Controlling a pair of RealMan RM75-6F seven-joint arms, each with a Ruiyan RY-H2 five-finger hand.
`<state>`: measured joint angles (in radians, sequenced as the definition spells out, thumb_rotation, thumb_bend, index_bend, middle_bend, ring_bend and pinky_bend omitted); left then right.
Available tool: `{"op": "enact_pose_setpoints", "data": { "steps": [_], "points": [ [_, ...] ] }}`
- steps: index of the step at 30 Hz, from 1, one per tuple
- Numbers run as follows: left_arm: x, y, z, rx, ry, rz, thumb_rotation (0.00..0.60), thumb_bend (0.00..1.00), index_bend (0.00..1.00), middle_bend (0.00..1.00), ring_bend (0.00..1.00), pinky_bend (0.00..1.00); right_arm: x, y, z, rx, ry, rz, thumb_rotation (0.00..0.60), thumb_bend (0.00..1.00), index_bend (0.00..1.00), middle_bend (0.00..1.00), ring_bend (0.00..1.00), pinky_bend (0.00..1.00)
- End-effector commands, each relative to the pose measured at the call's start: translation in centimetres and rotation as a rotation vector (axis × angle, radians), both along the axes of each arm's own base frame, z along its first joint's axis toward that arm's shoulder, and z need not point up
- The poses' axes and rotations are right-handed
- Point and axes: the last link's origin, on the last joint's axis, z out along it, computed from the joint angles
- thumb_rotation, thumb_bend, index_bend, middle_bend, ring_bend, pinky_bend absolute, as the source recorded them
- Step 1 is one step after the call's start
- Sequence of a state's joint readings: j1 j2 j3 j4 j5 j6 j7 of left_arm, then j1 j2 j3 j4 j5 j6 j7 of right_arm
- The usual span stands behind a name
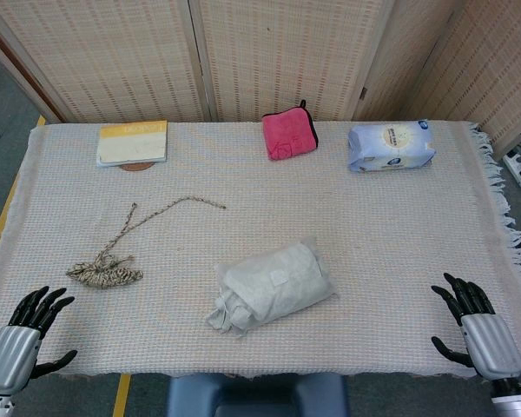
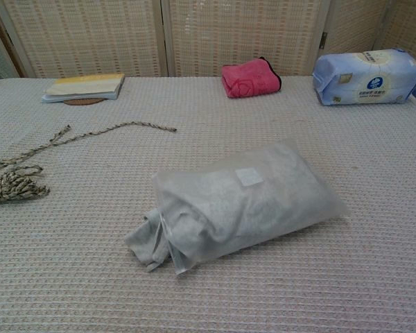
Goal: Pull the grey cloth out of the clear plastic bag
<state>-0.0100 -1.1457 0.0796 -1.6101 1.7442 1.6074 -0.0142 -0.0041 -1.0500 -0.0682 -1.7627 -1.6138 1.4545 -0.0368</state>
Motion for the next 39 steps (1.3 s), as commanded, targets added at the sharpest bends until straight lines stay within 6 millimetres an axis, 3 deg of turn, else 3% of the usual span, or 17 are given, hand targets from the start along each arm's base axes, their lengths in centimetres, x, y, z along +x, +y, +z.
{"op": "enact_pose_setpoints", "data": {
  "steps": [1,9,15,19,22,32,39],
  "points": [
    [0.1,0.0,0.0,0.001,-0.002,-0.002,0.6,0.15,0.22,0.15,0.05,0.12,0.0,0.0,0.0,0.002,-0.001,0.001,0.6,0.2,0.13,0.0,0.0,0.0],
    [0.5,-0.4,-0.2,-0.01,-0.021,-0.029,0.6,0.15,0.23,0.15,0.04,0.12,0.1,0.1,0.2,-0.004,-0.007,0.007,0.6,0.2,0.13,0.0,0.0,0.0],
    [1.7,-1.2,-2.0,-0.073,-0.231,-0.123,0.6,0.15,0.39,0.14,0.02,0.11,-0.1,-0.1,0.3,-0.018,-0.006,-0.005,0.6,0.2,0.13,0.0,0.0,0.0],
    [2.6,-2.0,-4.5,-0.164,-0.447,-0.118,0.6,0.15,0.49,0.14,0.02,0.11,-0.3,-0.4,0.1,-0.019,0.009,-0.017,0.6,0.21,0.13,0.0,0.0,0.0],
    [3.0,-2.0,-6.6,-0.206,-0.502,-0.1,0.6,0.15,0.53,0.14,0.01,0.1,-0.3,-0.6,-0.1,-0.021,0.017,-0.02,0.6,0.2,0.13,0.0,0.0,0.0],
    [4.2,-0.1,-13.1,-0.221,-0.416,-0.198,0.6,0.16,0.58,0.14,0.0,0.07,-0.5,-1.2,-0.7,-0.021,0.042,-0.037,0.6,0.21,0.13,0.0,0.0,0.0],
    [4.5,2.1,-15.8,-0.197,-0.386,-0.203,0.6,0.17,0.56,0.12,0.0,0.05,-0.7,-1.6,-0.9,-0.027,0.053,-0.052,0.6,0.2,0.13,0.0,0.0,0.0]
  ]
}}
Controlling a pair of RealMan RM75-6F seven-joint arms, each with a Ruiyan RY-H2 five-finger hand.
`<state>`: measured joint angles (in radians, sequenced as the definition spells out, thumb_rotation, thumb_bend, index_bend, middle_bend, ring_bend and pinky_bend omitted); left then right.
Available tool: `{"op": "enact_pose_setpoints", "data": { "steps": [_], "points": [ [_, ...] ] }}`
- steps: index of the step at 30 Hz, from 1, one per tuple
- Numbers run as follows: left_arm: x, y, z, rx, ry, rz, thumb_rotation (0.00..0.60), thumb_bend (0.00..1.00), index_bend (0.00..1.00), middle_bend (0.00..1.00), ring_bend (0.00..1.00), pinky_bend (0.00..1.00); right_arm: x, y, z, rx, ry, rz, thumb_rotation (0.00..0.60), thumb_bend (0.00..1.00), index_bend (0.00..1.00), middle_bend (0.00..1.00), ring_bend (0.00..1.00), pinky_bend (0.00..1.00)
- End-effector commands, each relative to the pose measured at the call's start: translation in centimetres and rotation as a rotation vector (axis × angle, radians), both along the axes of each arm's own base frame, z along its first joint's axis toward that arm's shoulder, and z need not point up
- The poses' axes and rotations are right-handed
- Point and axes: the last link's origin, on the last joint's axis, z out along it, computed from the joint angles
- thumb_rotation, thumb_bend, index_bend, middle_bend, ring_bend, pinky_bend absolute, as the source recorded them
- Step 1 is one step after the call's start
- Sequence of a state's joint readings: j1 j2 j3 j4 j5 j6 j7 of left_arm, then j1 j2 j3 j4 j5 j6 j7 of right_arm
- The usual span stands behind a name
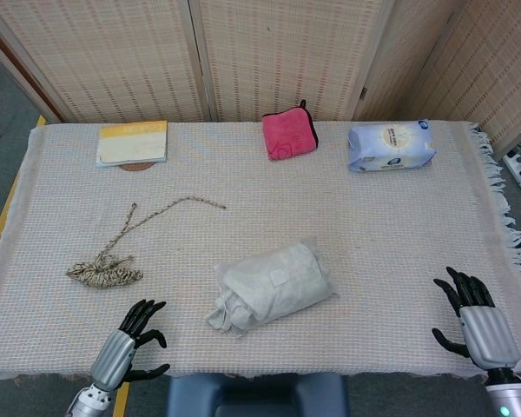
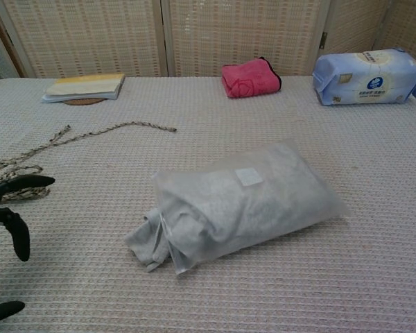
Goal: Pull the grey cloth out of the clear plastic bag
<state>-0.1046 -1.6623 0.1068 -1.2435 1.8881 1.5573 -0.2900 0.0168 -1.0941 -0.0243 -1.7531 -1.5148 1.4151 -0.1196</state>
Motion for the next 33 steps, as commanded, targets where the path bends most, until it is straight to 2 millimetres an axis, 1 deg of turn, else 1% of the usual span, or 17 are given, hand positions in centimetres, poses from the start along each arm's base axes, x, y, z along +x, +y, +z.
{"op": "enact_pose_setpoints", "data": {
  "steps": [1,2,4,6,12,15,20,27,29,31,33],
  "points": [
    [0.1,1.2,-1.2,0.015,0.029,-0.001,0.6,0.18,0.56,0.12,0.0,0.05,-0.1,-0.2,-0.1,-0.003,0.005,-0.005,0.6,0.2,0.13,0.0,0.0,0.0],
    [0.2,1.4,-1.4,0.018,0.038,-0.002,0.6,0.19,0.56,0.12,0.0,0.05,-0.1,-0.2,-0.1,-0.004,0.006,-0.007,0.6,0.2,0.13,0.0,0.0,0.0],
    [0.3,1.8,-2.1,0.021,0.057,-0.008,0.6,0.25,0.56,0.11,0.0,0.03,-0.1,-0.3,-0.2,-0.005,0.009,-0.009,0.6,0.21,0.13,0.0,0.0,0.0],
    [0.4,2.1,-2.7,0.018,0.071,-0.006,0.6,0.27,0.54,0.1,0.0,0.01,-0.1,-0.4,-0.2,-0.008,0.013,-0.009,0.6,0.2,0.13,0.0,0.0,0.0],
    [2.1,2.0,-4.6,0.015,0.086,-0.012,0.6,0.29,0.53,0.09,0.0,0.0,-0.1,-0.5,-0.5,-0.007,0.018,-0.01,0.6,0.21,0.13,0.0,0.0,0.0],
    [3.1,1.7,-5.7,0.013,0.088,-0.023,0.6,0.28,0.53,0.09,0.0,0.0,-0.1,-0.6,-0.5,-0.005,0.019,-0.011,0.6,0.2,0.13,0.0,0.0,0.0],
    [4.7,2.1,-7.4,0.022,0.074,-0.028,0.6,0.26,0.54,0.09,0.0,0.0,-0.2,-0.5,-0.3,-0.009,0.014,-0.013,0.6,0.2,0.13,0.0,0.0,0.0],
    [5.3,2.8,-9.1,0.017,0.094,-0.016,0.599,0.25,0.54,0.09,0.0,0.0,-0.2,-0.6,-0.1,-0.015,0.009,-0.015,0.6,0.2,0.13,0.0,0.0,0.0],
    [5.3,3.0,-9.4,0.012,0.094,-0.015,0.582,0.26,0.54,0.09,0.0,0.0,-0.2,-0.6,-0.1,-0.016,0.008,-0.016,0.6,0.21,0.13,0.0,0.0,0.0],
    [5.3,3.2,-9.6,0.007,0.098,-0.016,0.545,0.26,0.54,0.09,0.0,0.0,-0.2,-0.7,-0.1,-0.017,0.008,-0.018,0.6,0.21,0.13,0.0,0.0,0.0],
    [5.4,3.4,-10.0,0.007,0.101,-0.014,0.523,0.27,0.54,0.09,0.0,0.0,-0.2,-0.7,-0.1,-0.019,0.008,-0.019,0.6,0.21,0.13,0.0,0.0,0.0]
  ]
}}
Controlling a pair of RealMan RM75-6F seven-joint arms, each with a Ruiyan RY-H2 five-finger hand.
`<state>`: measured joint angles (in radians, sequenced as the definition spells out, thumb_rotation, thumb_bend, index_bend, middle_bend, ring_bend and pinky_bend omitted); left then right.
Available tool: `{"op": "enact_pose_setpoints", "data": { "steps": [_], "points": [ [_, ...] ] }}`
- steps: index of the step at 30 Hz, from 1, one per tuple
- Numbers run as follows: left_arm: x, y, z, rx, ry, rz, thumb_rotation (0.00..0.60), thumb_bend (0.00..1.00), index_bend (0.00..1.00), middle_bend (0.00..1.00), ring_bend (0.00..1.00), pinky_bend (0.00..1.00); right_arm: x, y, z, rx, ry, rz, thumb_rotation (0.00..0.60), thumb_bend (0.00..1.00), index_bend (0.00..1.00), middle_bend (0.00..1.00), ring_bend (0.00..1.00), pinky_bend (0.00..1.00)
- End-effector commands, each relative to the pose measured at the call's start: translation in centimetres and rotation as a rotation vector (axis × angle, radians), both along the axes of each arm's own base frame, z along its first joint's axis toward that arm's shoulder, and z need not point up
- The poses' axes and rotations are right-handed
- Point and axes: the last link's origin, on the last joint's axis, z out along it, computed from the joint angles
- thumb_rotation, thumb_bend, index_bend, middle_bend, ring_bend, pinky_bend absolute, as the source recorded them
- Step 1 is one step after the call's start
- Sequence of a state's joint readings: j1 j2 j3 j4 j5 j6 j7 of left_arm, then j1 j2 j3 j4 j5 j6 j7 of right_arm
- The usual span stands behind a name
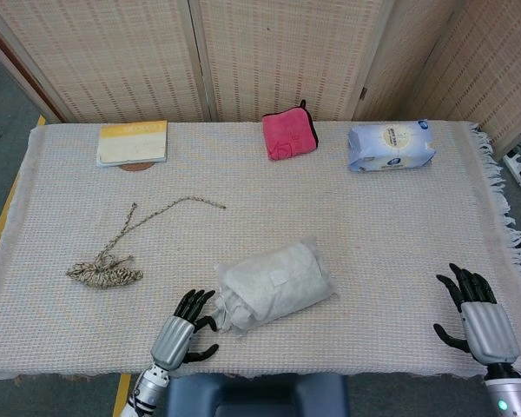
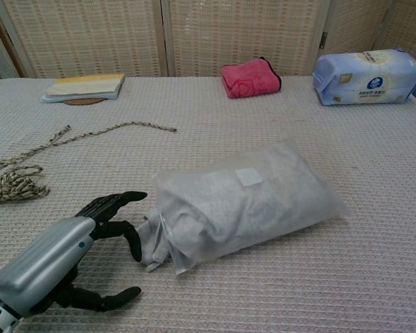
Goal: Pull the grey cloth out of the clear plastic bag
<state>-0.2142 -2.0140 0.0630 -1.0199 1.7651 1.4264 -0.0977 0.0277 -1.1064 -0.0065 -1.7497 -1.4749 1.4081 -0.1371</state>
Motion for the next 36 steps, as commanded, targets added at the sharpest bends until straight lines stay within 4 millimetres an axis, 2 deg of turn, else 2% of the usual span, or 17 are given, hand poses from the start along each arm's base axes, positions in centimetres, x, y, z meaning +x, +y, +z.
{"op": "enact_pose_setpoints", "data": {
  "steps": [1,16,26,36],
  "points": [
    [0.1,0.4,-0.4,-0.003,0.003,0.003,0.518,0.28,0.55,0.09,0.0,0.0,0.0,0.0,0.0,-0.002,-0.001,-0.001,0.6,0.21,0.13,0.0,0.0,0.0],
    [1.2,1.1,-2.0,0.007,0.0,-0.002,0.501,0.3,0.58,0.1,0.0,0.0,0.0,0.0,0.4,-0.01,-0.009,-0.002,0.6,0.21,0.13,0.0,0.0,0.0],
    [0.8,2.2,-2.4,0.067,0.045,-0.004,0.503,0.31,0.59,0.1,0.0,0.0,0.0,0.0,0.5,0.002,-0.014,0.0,0.6,0.21,0.13,0.0,0.0,0.0],
    [0.4,2.5,-2.4,0.085,0.071,-0.005,0.502,0.4,0.61,0.11,0.0,0.0,0.1,0.1,0.3,0.011,-0.014,0.004,0.6,0.21,0.13,0.0,0.0,0.0]
  ]
}}
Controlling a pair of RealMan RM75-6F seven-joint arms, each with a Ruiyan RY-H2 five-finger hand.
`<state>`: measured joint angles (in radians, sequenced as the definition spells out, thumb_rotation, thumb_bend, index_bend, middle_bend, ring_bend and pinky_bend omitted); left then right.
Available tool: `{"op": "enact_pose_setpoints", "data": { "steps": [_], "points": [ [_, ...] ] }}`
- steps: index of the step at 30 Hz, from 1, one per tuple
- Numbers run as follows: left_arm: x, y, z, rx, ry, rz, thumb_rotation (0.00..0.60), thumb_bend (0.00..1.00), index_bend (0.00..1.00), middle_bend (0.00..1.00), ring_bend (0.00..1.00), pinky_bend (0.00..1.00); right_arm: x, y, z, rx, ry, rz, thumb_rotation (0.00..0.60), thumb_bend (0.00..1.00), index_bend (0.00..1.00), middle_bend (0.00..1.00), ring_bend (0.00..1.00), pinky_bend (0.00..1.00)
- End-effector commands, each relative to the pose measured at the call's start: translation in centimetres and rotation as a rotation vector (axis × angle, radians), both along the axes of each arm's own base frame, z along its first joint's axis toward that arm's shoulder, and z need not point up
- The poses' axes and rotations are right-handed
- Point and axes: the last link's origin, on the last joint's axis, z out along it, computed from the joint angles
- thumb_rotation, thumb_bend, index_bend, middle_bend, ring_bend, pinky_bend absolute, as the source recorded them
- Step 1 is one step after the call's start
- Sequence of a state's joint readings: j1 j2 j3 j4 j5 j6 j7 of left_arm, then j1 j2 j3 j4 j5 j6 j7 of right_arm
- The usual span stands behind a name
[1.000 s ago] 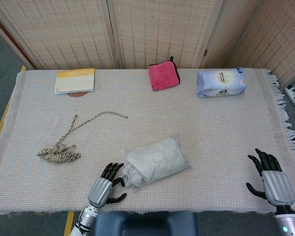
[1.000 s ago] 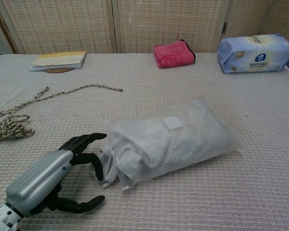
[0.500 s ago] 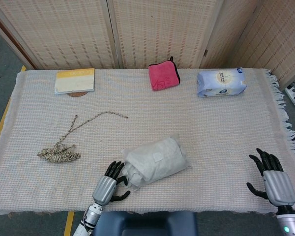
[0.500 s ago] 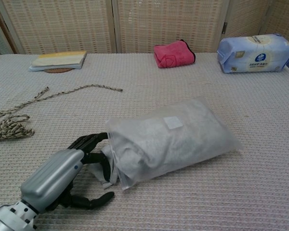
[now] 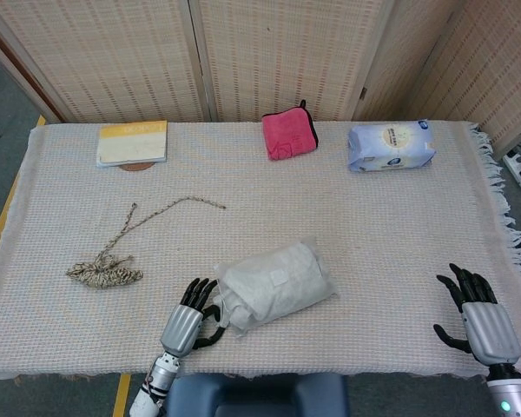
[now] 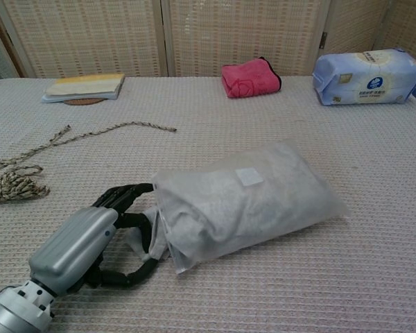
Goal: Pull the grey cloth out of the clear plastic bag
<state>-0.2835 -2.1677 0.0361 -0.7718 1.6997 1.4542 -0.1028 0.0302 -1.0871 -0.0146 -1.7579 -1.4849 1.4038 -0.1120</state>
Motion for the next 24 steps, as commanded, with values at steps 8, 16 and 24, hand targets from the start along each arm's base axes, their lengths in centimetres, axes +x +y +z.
{"op": "enact_pose_setpoints", "data": {
  "steps": [8,16,24],
  "points": [
    [-0.2,0.1,-0.2,0.0,0.024,0.0,0.508,0.51,0.67,0.12,0.0,0.0,0.0,0.0,0.1,-0.006,-0.002,0.003,0.6,0.2,0.13,0.0,0.0,0.0],
    [0.1,-0.1,0.3,0.023,0.002,-0.017,0.594,0.59,0.74,0.14,0.0,0.0,0.1,0.2,0.1,-0.006,-0.003,0.008,0.6,0.21,0.13,0.0,0.0,0.0],
    [0.1,-0.4,0.9,0.041,-0.011,-0.033,0.599,0.59,0.78,0.14,0.0,0.0,0.3,0.4,0.0,-0.001,0.0,0.019,0.6,0.2,0.13,0.0,0.0,0.0]
  ]
}}
